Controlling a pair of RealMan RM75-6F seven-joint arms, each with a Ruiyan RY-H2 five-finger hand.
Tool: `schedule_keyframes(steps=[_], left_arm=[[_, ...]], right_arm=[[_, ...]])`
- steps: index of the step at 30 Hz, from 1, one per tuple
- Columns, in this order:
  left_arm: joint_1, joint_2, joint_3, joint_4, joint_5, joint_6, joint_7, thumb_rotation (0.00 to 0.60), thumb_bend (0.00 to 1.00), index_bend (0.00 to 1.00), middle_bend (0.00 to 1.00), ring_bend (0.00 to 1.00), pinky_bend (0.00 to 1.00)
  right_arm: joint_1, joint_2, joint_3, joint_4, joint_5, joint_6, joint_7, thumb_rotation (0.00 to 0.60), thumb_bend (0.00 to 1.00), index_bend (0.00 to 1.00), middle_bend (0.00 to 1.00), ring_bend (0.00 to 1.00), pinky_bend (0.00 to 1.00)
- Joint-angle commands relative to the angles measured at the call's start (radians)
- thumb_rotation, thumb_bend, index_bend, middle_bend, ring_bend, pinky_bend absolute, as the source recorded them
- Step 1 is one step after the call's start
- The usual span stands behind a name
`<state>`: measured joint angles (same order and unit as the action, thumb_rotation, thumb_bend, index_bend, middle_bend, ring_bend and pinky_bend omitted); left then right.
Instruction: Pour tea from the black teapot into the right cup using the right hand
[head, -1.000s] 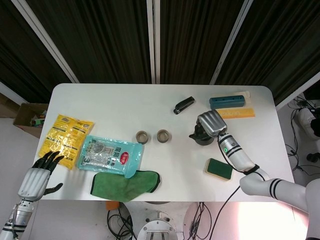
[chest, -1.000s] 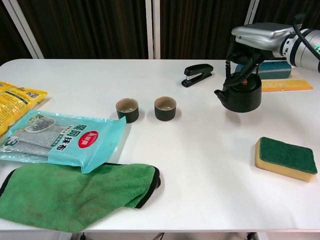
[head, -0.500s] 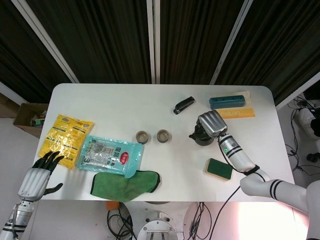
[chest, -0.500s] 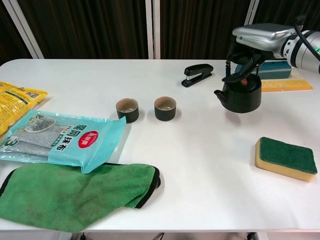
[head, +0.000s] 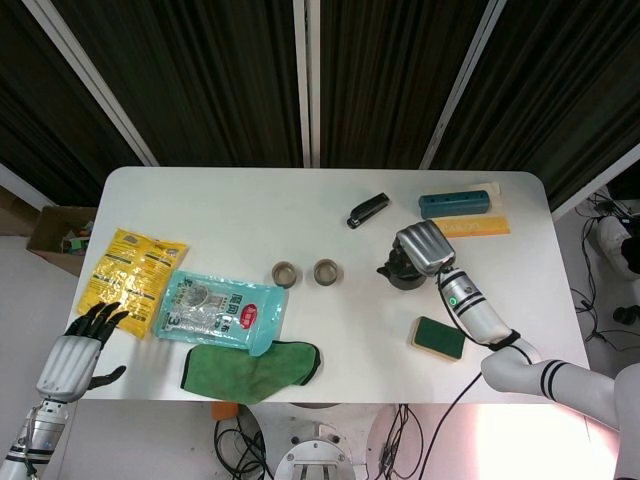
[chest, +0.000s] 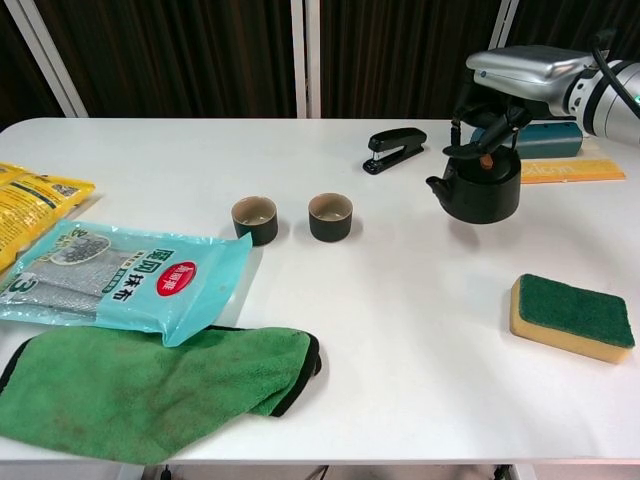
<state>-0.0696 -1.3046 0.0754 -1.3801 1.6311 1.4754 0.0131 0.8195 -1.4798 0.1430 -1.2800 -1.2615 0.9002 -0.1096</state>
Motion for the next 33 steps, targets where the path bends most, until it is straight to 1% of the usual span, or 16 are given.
schedule_keyframes(steps=[1, 6, 11, 19, 23, 26, 33], left_arm=[[0.0, 0.0, 0.0, 0.0, -0.001, 0.0, 0.0, 0.6, 0.13, 0.17, 0.09, 0.07, 0.23], [0.0, 0.002, -0.001, -0.002, -0.003, 0.0, 0.001, 0.6, 0.13, 0.17, 0.09, 0.07, 0.23], [-0.002, 0.003, -0.003, -0.003, -0.007, -0.005, 0.0, 0.6, 0.13, 0.17, 0.09, 0.07, 0.23], [-0.006, 0.002, -0.007, -0.001, -0.014, -0.011, -0.001, 0.6, 0.13, 0.17, 0.09, 0.07, 0.23], [-0.006, 0.003, -0.009, 0.0, -0.019, -0.012, -0.003, 0.6, 0.13, 0.17, 0.09, 0.07, 0.23], [-0.004, 0.004, -0.01, 0.002, -0.022, -0.01, -0.004, 0.6, 0.13, 0.17, 0.09, 0.07, 0.23], [-0.004, 0.001, -0.011, 0.007, -0.028, -0.015, -0.006, 0.6, 0.13, 0.17, 0.09, 0.07, 0.23]], right_arm=[[-0.002, -0.006, 0.005, 0.007, -0.009, 0.007, 0.008, 0.46, 0.29, 1.0, 1.0, 1.0, 0.9], [0.003, -0.024, 0.024, 0.033, -0.032, 0.03, 0.039, 0.458, 0.3, 1.0, 1.0, 1.0, 0.9], [0.021, -0.049, 0.043, 0.083, -0.072, 0.051, 0.073, 0.459, 0.3, 1.0, 1.0, 1.0, 0.91], [0.066, -0.091, 0.063, 0.169, -0.11, 0.033, 0.15, 0.458, 0.29, 1.0, 1.0, 1.0, 0.91], [0.089, -0.111, 0.062, 0.213, -0.137, 0.025, 0.19, 0.459, 0.25, 1.0, 1.0, 1.0, 0.91], [0.103, -0.127, 0.052, 0.249, -0.166, 0.026, 0.221, 0.459, 0.24, 1.0, 1.0, 1.0, 0.91], [0.138, -0.157, 0.006, 0.34, -0.247, 0.016, 0.322, 0.459, 0.22, 1.0, 1.0, 1.0, 0.91]])
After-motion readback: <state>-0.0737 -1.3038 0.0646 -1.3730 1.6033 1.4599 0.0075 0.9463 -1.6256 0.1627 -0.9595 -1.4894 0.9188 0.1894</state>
